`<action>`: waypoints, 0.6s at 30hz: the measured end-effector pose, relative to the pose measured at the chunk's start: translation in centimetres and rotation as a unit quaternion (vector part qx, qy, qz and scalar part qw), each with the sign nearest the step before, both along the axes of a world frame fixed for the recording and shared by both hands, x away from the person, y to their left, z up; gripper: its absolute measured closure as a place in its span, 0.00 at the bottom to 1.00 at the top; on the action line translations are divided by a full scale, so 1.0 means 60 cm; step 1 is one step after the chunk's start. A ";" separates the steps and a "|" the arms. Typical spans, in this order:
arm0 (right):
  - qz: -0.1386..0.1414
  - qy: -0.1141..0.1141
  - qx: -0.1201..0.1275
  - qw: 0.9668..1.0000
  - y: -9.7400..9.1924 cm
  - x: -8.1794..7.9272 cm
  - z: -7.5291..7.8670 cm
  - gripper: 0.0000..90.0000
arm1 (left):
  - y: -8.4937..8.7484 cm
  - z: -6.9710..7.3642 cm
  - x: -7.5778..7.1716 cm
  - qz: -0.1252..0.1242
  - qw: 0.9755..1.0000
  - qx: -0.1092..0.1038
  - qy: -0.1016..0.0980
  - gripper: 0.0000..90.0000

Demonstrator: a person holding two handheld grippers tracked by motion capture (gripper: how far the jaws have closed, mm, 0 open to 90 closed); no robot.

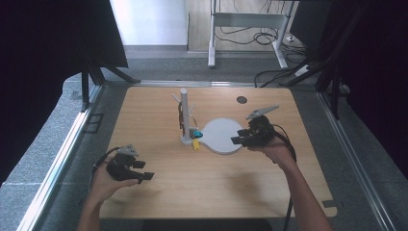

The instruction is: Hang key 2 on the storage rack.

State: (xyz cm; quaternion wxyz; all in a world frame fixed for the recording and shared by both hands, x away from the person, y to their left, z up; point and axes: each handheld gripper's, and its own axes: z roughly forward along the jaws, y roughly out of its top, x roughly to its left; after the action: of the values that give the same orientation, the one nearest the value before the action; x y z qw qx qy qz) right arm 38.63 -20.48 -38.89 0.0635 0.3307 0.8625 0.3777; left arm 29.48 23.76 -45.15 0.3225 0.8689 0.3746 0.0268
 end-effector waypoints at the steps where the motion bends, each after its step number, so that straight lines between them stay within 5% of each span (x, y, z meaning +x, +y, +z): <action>1: -0.002 0.002 0.002 1.000 -0.006 -0.006 -0.006 0.59 | 0.000 0.000 0.000 0.002 1.000 -0.001 0.001 0.42; 11: -0.015 0.012 0.014 1.000 -0.053 -0.056 -0.081 0.58 | -0.005 -0.004 -0.001 -0.003 1.000 0.009 0.004 0.42; 18: -0.022 0.015 0.010 1.000 -0.058 -0.062 -0.096 0.57 | -0.008 -0.005 -0.003 -0.004 1.000 0.012 0.005 0.41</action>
State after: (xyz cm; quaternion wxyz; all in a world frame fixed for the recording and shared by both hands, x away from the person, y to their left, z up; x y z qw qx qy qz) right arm 34.89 -23.96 -44.64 0.0553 0.3559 0.8521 0.3797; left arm 29.30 23.25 -45.47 0.3105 0.8741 0.3728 0.0253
